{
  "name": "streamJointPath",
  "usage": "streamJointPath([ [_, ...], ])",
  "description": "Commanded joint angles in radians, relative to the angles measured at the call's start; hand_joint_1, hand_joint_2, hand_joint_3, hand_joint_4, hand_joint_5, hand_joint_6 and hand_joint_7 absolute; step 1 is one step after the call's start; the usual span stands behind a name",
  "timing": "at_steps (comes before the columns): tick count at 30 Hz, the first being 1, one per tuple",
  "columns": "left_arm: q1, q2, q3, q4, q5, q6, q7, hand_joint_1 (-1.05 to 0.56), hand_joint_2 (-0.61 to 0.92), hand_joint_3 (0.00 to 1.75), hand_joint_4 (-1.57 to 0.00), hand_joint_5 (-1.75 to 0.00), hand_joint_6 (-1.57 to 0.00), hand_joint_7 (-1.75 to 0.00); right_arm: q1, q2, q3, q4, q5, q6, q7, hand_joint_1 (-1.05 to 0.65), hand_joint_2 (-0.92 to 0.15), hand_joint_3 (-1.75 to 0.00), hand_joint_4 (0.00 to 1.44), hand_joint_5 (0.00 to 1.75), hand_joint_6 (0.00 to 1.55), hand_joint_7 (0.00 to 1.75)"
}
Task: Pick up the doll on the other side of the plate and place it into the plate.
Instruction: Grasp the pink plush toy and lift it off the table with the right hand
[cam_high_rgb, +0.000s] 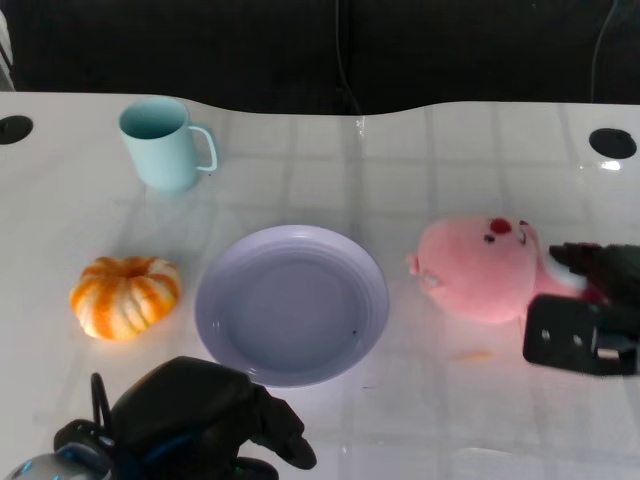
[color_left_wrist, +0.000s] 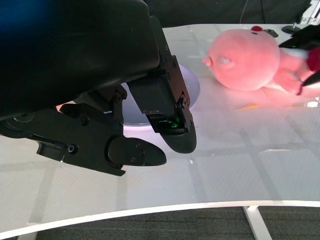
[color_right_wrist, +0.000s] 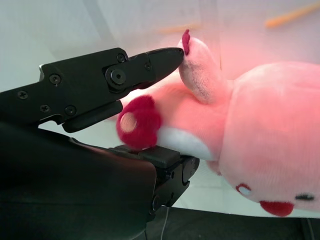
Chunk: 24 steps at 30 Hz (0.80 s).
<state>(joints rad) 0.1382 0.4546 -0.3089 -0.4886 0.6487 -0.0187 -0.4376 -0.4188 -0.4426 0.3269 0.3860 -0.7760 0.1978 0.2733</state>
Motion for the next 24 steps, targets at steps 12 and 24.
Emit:
streamJointPath([
  [12, 0.02, -0.01, -0.01, -0.051, 0.012, 0.03, -0.021, -0.26, 0.92, 0.24, -0.78, -1.28, -1.11, -0.01, -0.068, 0.113, -0.06, 0.267, 0.157, -0.087, -0.332, -0.13, -0.92, -0.12, 0.81, 1.03, 1.17, 0.07],
  [24, 0.005, 0.001, 0.011, -0.041, -0.011, 0.028, -0.034, -0.25, 0.92, 0.24, -0.73, -1.35, -1.1, -0.01, -0.028, 0.175, -0.14, 0.231, 0.267, -0.118, -0.527, -0.16, -0.39, -1.3, 0.89, 1.75, 0.74, 1.74],
])
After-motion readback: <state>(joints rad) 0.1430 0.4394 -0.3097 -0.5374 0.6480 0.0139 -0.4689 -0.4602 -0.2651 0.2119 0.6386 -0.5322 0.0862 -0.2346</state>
